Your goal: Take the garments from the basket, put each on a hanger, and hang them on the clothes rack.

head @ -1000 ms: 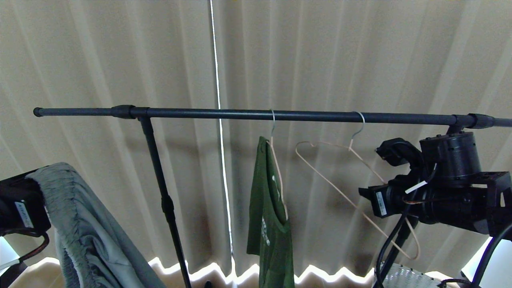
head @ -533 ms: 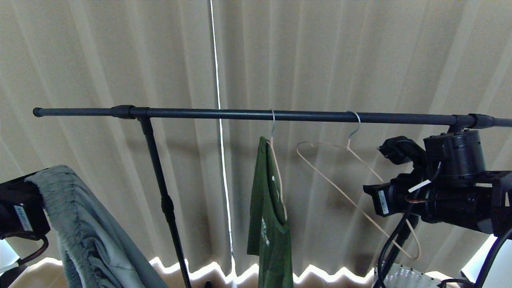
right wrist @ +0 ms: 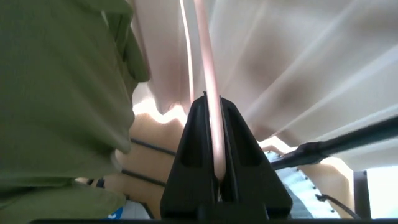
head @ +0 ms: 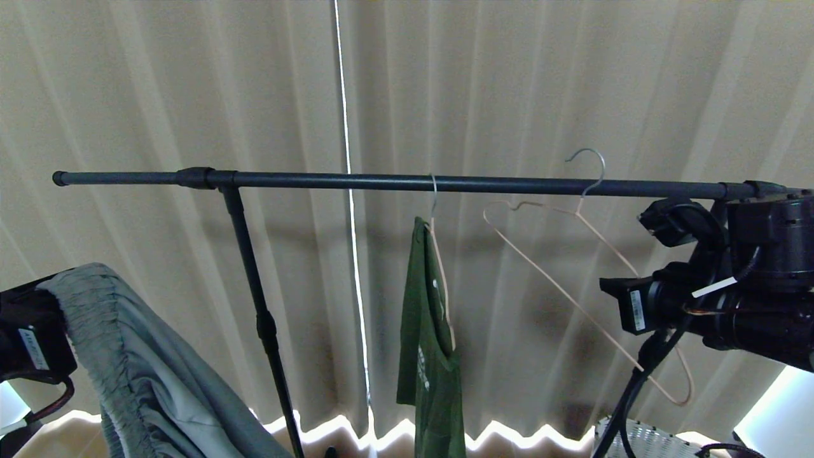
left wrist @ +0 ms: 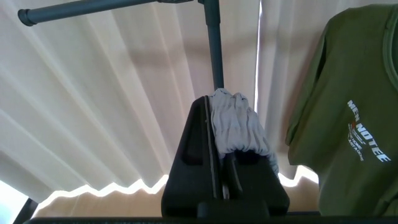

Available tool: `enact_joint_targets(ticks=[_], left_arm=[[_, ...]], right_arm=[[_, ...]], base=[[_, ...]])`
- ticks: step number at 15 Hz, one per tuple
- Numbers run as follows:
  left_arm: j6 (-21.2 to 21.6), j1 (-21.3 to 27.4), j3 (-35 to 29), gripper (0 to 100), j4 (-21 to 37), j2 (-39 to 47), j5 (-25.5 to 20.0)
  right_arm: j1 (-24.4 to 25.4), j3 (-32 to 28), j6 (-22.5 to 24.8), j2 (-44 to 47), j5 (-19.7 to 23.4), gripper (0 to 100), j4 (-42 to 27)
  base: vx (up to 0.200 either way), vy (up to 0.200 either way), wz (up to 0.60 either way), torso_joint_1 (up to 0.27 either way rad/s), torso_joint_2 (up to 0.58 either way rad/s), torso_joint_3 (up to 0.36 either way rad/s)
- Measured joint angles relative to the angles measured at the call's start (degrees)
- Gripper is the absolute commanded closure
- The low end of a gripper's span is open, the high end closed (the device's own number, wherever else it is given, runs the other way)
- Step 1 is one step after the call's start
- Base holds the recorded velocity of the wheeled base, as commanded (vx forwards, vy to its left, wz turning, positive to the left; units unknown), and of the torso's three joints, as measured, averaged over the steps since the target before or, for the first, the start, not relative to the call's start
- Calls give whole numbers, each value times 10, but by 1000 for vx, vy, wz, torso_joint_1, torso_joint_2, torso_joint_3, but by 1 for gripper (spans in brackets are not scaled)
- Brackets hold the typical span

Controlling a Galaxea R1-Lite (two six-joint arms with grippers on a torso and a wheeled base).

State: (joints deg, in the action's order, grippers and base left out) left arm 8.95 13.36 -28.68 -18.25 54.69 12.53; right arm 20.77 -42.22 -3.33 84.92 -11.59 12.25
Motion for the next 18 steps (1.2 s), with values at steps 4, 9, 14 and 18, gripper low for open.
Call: enact_joint_targets(ticks=[4, 9, 14, 18], left_arm=[[4, 0, 0, 100, 0, 0, 1], [5, -2, -1, 100, 1, 3, 3], [5, -2, 0, 100, 2, 4, 3], [5, -2, 0, 100, 2, 5, 3]], right_arm=[[0, 32, 3, -45, 0, 100, -2], [1, 44, 4, -67, 0, 100, 0], [1, 44, 4, -68, 0, 100, 1], [2, 44, 4, -68, 0, 100, 1]], base=[[-50, 0, 0, 2, 1, -1], [-200, 0, 0, 1, 0, 4], [-200, 0, 0, -1, 2, 2], [-200, 0, 0, 2, 0, 1]])
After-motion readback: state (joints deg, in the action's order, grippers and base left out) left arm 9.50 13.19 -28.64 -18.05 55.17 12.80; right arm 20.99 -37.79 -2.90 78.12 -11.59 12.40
